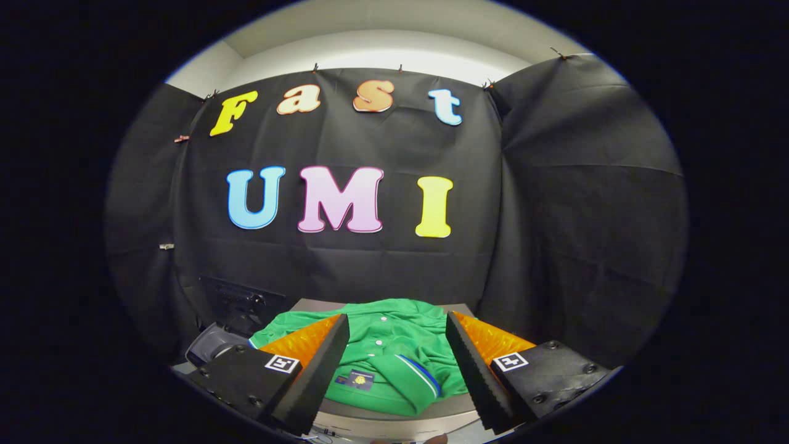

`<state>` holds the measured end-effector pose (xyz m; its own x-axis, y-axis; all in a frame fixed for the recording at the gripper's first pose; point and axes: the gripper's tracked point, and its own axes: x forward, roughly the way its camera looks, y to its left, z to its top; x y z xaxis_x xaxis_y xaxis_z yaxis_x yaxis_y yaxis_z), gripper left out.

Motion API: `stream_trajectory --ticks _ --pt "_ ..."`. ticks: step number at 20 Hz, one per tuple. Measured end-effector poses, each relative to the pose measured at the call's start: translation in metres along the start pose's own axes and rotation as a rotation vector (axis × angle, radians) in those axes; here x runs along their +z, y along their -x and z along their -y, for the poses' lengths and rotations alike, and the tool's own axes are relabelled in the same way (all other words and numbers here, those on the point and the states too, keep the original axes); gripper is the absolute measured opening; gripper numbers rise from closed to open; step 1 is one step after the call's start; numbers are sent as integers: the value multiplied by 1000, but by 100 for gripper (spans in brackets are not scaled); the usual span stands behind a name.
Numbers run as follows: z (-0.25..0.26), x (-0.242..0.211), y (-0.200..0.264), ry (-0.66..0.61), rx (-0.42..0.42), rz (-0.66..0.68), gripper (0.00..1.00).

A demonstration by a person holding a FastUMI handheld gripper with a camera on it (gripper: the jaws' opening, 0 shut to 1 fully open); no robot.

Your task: Put the clothes into the washing machine and then close the washing machine lid.

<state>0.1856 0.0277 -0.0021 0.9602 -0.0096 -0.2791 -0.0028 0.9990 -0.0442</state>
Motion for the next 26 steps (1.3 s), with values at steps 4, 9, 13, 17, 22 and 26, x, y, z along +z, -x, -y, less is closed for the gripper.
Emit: stream_trajectory --ticks 4,9,13,17,22,26 --pt "-23 -39 -50 25 24 -181 98" --pt "-15 -67 -110 69 -76 -282 99" --pt "1 -105 -125 74 -127 -384 99" --pt "3 -109 -122 -61 -95 -442 99" --pt "4 -108 -122 -29 -76 -434 100" --pt "4 -106 -123 -38 -80 -426 100"
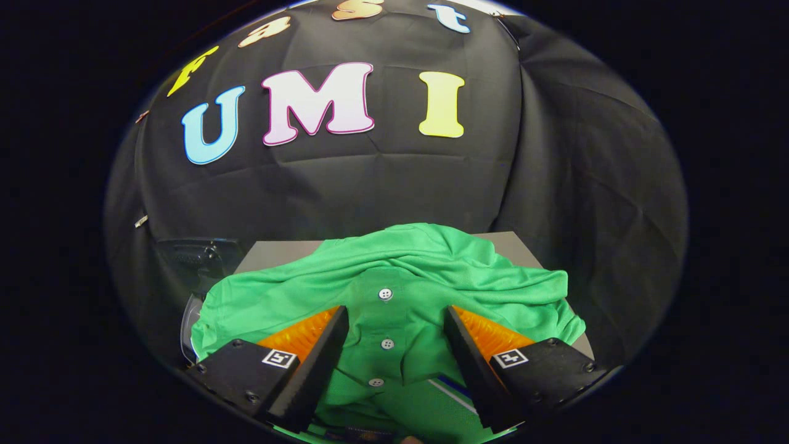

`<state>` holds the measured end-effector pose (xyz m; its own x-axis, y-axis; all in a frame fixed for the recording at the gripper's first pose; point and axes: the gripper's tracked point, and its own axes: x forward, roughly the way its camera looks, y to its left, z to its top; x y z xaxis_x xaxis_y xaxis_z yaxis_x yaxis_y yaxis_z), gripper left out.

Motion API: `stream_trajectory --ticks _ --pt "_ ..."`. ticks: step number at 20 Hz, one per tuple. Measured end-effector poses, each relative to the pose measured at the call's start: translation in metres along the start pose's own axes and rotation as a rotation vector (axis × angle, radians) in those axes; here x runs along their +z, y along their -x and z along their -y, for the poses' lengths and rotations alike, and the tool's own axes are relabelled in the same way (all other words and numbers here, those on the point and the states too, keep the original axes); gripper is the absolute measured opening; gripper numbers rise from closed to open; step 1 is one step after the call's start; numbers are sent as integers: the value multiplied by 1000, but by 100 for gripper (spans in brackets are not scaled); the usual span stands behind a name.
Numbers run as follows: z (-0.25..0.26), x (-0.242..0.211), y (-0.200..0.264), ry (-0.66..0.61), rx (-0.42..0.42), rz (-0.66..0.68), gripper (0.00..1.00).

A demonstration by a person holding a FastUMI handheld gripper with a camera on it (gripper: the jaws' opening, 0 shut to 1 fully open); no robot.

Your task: Put the clothes into the washing machine and then close the washing machine lid.

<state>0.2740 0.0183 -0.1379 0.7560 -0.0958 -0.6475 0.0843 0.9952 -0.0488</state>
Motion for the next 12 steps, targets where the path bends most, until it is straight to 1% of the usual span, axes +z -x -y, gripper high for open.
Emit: stream_trajectory --ticks 4,5,7,8,9,12 --pt "0 1 1 2 -1 2 100" --pt "-3 5 3 7 10 1 100" --pt "-4 2 1 9 2 2 94" --pt "-4 -1 2 5 0 -3 94" --pt "-8 0 3 6 24 -4 94" --pt "-8 -1 9 45 29 -16 65"
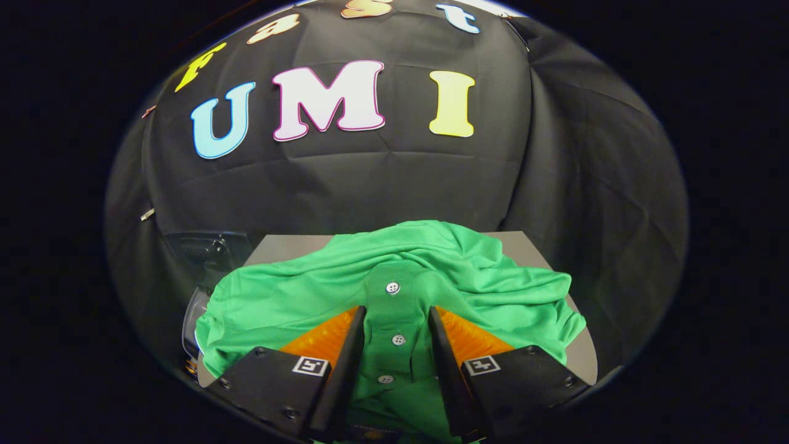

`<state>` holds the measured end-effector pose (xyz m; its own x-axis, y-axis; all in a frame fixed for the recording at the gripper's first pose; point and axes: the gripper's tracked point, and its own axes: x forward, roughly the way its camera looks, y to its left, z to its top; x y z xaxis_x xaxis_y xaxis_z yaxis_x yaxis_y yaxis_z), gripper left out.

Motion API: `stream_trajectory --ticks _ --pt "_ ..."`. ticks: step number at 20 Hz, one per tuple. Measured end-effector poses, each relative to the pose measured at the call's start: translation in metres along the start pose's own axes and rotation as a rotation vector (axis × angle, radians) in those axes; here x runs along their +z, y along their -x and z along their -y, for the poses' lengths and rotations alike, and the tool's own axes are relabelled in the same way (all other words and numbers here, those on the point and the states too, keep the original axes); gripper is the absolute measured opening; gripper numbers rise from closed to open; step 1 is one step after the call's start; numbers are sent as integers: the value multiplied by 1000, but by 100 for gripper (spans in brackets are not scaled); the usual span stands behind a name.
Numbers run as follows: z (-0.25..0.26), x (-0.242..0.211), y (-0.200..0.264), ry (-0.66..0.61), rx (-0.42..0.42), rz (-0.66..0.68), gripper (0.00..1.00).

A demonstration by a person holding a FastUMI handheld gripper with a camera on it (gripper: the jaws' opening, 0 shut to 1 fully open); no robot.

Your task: Put the clothes into the washing machine and then close the washing machine lid.

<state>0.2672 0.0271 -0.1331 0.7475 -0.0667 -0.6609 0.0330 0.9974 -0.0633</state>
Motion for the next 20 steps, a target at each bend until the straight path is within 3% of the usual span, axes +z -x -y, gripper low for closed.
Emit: stream_trajectory --ticks 1,3,6,7,8,14,20 --pt "-6 2 2 9 30 5 65" --pt "-8 -1 1 16 34 -6 31" --pt "-8 2 10 62 50 -2 31" --pt "-8 -10 -6 44 34 10 31" --pt "-6 1 0 23 52 -2 5" --pt "-9 10 7 -24 81 -20 5" --pt "-30 59 43 -133 152 37 5"
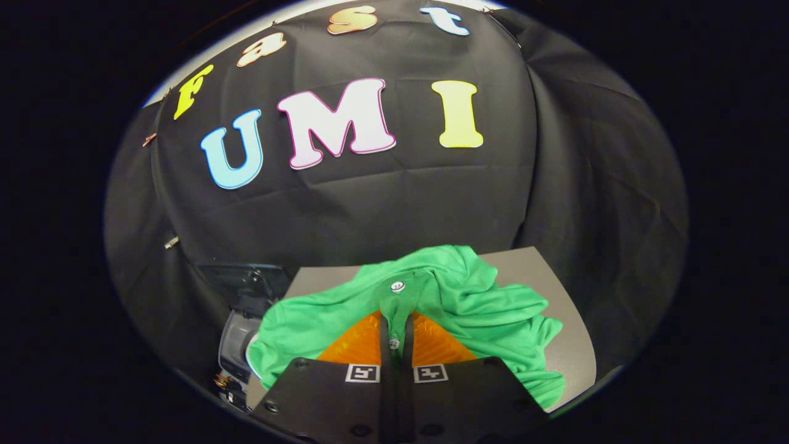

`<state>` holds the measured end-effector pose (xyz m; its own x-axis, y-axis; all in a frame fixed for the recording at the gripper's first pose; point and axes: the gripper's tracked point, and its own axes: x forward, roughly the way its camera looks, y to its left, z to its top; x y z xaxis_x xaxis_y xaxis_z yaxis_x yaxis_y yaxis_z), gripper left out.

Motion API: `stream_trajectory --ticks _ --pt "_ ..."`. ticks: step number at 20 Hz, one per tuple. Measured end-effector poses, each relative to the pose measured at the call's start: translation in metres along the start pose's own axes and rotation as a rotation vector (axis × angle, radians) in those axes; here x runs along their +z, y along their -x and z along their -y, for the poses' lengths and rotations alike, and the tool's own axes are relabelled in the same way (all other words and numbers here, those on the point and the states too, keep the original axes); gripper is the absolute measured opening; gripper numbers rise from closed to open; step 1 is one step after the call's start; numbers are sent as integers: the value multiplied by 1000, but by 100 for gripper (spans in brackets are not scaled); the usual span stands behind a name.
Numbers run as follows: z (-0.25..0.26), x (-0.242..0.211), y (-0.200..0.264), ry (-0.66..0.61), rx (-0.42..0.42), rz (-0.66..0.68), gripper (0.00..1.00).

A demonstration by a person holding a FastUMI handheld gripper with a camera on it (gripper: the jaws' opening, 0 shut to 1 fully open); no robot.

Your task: Put the clothes into the washing machine and then close the washing machine lid.

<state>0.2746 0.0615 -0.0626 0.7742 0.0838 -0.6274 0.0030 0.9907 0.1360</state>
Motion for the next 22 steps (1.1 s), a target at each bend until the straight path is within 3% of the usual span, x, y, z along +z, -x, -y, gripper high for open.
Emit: stream_trajectory --ticks 3,6,17,22 --pt "-36 26 17 -42 63 27 5" --pt "-70 40 29 -3 80 53 5" --pt "-230 27 13 30 238 6 5" --pt "-303 -1 -3 34 317 -30 5"
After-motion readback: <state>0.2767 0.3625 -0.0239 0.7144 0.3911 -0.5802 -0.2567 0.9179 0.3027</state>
